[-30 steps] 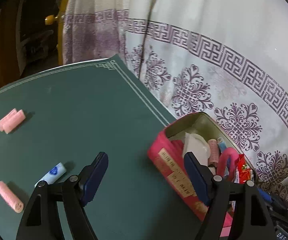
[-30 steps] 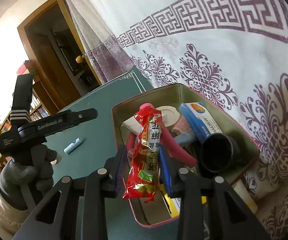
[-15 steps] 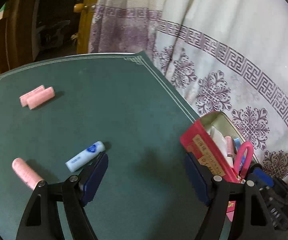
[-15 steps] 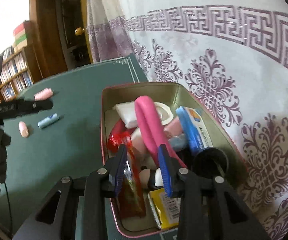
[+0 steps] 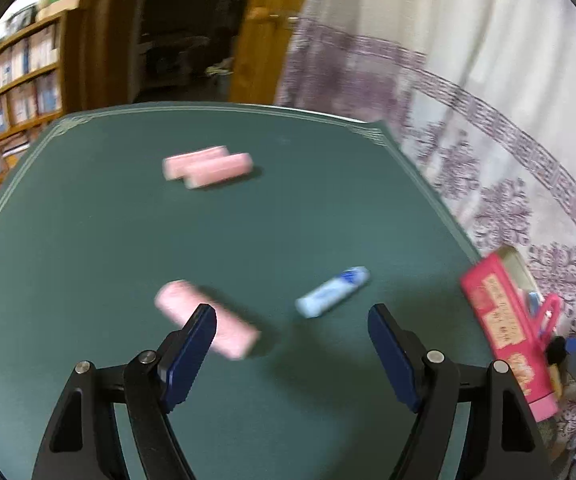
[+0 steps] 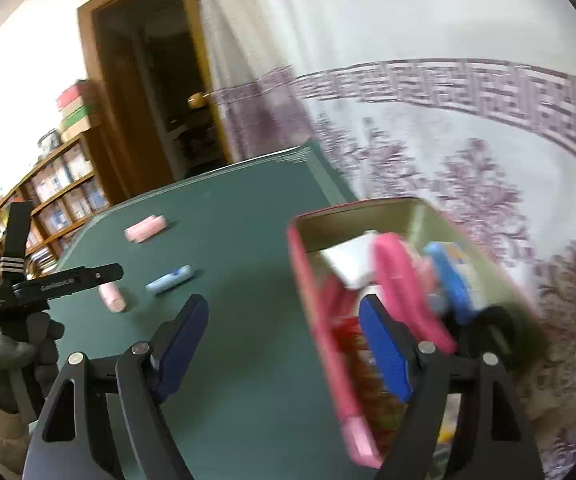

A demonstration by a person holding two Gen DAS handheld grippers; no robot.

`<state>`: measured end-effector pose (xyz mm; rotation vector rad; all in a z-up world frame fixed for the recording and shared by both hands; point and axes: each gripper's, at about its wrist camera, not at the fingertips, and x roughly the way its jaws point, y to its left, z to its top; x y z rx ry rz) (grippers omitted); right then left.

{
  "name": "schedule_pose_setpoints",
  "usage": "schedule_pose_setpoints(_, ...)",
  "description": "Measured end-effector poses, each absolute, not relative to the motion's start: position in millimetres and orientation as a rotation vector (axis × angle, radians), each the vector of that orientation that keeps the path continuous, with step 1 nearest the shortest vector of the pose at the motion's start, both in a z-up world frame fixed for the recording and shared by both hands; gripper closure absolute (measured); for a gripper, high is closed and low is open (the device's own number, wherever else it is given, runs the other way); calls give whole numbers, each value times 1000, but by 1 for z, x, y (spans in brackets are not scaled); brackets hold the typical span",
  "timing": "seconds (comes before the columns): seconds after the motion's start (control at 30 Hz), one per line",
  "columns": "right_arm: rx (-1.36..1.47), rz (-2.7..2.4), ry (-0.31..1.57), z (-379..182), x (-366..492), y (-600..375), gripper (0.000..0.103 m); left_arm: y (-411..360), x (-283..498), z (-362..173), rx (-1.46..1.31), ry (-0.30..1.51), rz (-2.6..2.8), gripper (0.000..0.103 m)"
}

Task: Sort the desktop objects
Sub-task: 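Move both tools back from the tin over the remaining items, then grasp the pink hair curler with the left tool while the right tool grasps the blue-white tube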

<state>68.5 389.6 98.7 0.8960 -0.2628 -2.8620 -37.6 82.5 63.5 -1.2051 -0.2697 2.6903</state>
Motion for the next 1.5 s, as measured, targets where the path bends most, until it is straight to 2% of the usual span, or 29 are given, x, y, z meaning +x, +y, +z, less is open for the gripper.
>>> schedule_pose_setpoints(0.33,1000,-2684,-217,68,54,323,22,48,-31,38,-1249,-152,2659,23)
schedule_pose_setpoints(0.6,1061,-2618,-181,56,47,299,22,63,-46,33,-1184,122,2625,23)
schedule_pose_setpoints(0.77,1091,-2598,-169,49,40,293,22,60,-55,29,-1166,191,2619,23)
schedule_pose_setpoints(1.17,1142,-2544,-187,40,19,280,22,62,-70,11,-1230,179,2554,23)
schedule_pose_setpoints(1.23,1143,-2535,-187,40,11,276,22,57,-70,11,-1230,144,2556,28)
schedule_pose_setpoints(1.5,1122,-2527,-66,44,-33,249,22,51,-67,12,-1202,111,2577,28)
